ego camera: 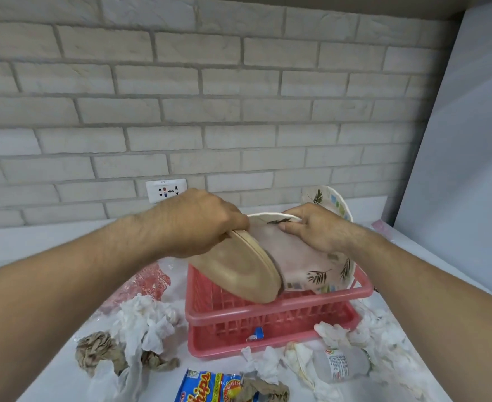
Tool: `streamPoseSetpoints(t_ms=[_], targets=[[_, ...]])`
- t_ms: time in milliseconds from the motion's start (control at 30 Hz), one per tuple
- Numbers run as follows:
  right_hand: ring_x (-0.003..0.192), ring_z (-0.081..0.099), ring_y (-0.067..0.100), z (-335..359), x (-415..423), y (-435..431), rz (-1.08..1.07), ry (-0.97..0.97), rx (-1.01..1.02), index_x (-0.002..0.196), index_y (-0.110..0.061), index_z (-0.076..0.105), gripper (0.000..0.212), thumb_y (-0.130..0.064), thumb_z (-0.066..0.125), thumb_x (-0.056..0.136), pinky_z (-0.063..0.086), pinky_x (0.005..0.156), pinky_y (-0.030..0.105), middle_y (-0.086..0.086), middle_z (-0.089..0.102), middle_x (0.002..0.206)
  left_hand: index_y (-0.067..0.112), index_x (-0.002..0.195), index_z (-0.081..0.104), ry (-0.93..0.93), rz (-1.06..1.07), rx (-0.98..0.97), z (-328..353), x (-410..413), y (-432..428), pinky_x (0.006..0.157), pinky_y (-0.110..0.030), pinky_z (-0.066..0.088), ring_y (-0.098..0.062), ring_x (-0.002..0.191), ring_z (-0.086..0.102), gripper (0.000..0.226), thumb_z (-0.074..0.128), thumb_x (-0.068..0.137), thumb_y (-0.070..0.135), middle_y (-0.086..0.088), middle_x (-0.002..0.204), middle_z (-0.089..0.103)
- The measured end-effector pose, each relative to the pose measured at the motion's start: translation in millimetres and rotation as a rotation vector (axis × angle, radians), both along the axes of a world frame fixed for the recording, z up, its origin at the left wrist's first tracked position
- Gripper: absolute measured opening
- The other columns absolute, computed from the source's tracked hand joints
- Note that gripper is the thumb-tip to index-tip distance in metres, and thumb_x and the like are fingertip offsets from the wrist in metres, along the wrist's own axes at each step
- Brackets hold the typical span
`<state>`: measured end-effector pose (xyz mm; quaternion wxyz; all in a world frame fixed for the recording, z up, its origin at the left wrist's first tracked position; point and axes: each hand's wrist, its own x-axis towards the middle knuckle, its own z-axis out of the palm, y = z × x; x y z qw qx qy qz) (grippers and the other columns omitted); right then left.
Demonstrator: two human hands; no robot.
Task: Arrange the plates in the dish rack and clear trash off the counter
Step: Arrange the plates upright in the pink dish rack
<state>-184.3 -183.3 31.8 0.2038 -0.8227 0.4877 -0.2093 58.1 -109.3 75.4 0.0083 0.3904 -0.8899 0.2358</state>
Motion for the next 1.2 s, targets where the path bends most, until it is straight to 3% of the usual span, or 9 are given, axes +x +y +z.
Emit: streamPoseSetpoints(t_ms=[67,200,400,467,667,733,967,1067,1200], targets=[[0.084,0.068,0.018,3.6,-2.5,-3.6,-0.038,-0.025,0.003,0.100,-0.030,0.072,0.017,-0.034,0.056,0.097,0.055,0.080,0.035,-0.002,0.073,0.086,0.029,0.115,0.059,-0.055,-0.112,-0.113,-7.1,9.7,-3.5,0.071,-0.037,0.054,-0.019,0.092,0.064,0.036,0.061,0.085,0.008,0.011,0.107,0.067],[0.072,0.068,0.016,16.7,-4.5,-5.6,-0.174,-0.183,-0.067,0.085,-0.030,0.069,0.020,-0.035,0.055,0.097,0.054,0.067,0.033,-0.007,0.071,0.075,0.018,0.106,0.065,-0.112,-0.229,-0.277,-23.2,23.2,-8.7,0.090,-0.043,0.050,-0.024,0.097,0.065,0.030,0.060,0.082,0.002,0.000,0.105,0.069],[0.066,0.057,0.012,32.9,9.6,0.4,-0.374,-0.289,-0.221,0.095,-0.025,0.062,0.019,-0.029,0.044,0.102,0.042,0.054,0.025,-0.003,0.062,0.082,0.015,0.103,0.063,-0.179,-0.356,-0.376,-39.5,20.8,-23.9,0.098,-0.047,0.043,-0.024,0.095,0.062,0.025,0.050,0.088,-0.001,-0.002,0.102,0.066],[0.070,0.056,0.013,32.5,12.3,2.6,-0.440,-0.251,-0.271,0.105,-0.020,0.060,0.021,-0.028,0.041,0.103,0.042,0.055,0.026,-0.001,0.060,0.086,0.017,0.102,0.063,-0.224,-0.368,-0.380,-43.4,20.3,-29.8,0.103,-0.049,0.037,-0.023,0.097,0.062,0.026,0.049,0.088,0.000,0.000,0.102,0.065],[0.060,0.041,0.010,16.9,8.0,0.4,-0.564,-0.045,-0.369,0.121,-0.015,0.055,0.027,-0.024,0.036,0.103,0.031,0.050,0.028,-0.006,0.044,0.070,0.020,0.101,0.066,-0.232,-0.376,-0.326,-55.2,21.8,-41.2,0.104,-0.060,0.032,-0.025,0.102,0.061,0.029,0.046,0.088,0.003,0.002,0.101,0.066],[0.061,0.044,0.016,8.7,7.0,-0.3,-0.583,-0.020,-0.369,0.121,-0.015,0.054,0.028,-0.024,0.034,0.103,0.033,0.053,0.029,-0.004,0.045,0.070,0.022,0.100,0.066,-0.227,-0.367,-0.296,-57.4,16.9,-43.6,0.106,-0.059,0.028,-0.023,0.102,0.060,0.031,0.043,0.089,0.004,0.005,0.101,0.066],[0.073,0.048,0.024,-13.2,5.2,-3.1,-0.596,0.003,-0.351,0.125,-0.017,0.052,0.029,-0.022,0.033,0.103,0.039,0.063,0.031,0.001,0.051,0.085,0.025,0.097,0.065,-0.179,-0.333,-0.215,-57.5,-1.1,-52.7,0.105,-0.059,0.031,-0.019,0.098,0.057,0.032,0.071,0.076,0.001,0.008,0.099,0.063],[0.074,0.047,0.022,-19.2,6.4,-5.4,-0.597,0.033,-0.350,0.123,-0.012,0.053,0.029,-0.021,0.033,0.103,0.037,0.063,0.029,0.003,0.052,0.087,0.025,0.100,0.065,-0.173,-0.307,-0.197,-59.4,-10.2,-56.0,0.107,-0.058,0.030,-0.019,0.099,0.057,0.039,0.074,0.072,0.000,0.008,0.100,0.063],[0.081,0.057,0.024,-29.5,7.7,-7.6,-0.576,0.029,-0.376,0.119,-0.009,0.056,0.027,-0.017,0.036,0.102,0.046,0.068,0.032,0.007,0.061,0.091,0.027,0.107,0.065,-0.121,-0.293,-0.166,-61.1,-16.2,-59.2,0.111,-0.053,0.026,-0.018,0.105,0.055,0.043,0.069,0.074,0.000,0.009,0.104,0.064]])
